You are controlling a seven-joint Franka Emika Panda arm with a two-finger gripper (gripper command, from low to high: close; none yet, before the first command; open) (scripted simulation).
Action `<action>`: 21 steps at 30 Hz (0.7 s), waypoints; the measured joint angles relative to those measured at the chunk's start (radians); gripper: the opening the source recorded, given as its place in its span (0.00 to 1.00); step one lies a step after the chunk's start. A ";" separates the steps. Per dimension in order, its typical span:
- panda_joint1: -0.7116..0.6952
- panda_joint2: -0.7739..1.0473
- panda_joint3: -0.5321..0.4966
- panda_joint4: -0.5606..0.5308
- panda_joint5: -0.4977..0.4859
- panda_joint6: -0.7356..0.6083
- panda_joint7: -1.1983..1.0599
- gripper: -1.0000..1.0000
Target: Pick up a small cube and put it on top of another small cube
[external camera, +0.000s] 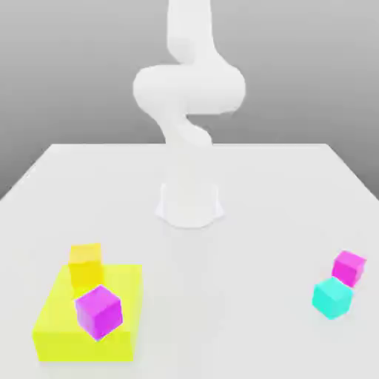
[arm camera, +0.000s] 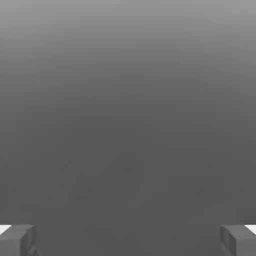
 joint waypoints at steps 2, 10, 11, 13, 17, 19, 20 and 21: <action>0.034 0.076 0.037 -0.030 0.011 0.041 -0.003 0.50; 0.160 0.362 0.197 -0.144 0.024 0.197 0.004 0.50; 0.175 0.397 0.219 -0.158 0.021 0.217 0.008 0.50; 0.205 0.470 0.263 -0.186 0.010 0.256 0.021 0.50; 0.266 0.618 0.343 -0.243 -0.039 0.333 0.065 0.50; 0.320 0.695 0.370 -0.271 -0.082 0.371 0.100 0.50; 0.342 0.734 0.380 -0.285 -0.107 0.390 0.120 0.50; 0.368 0.773 0.384 -0.298 -0.135 0.408 0.142 0.50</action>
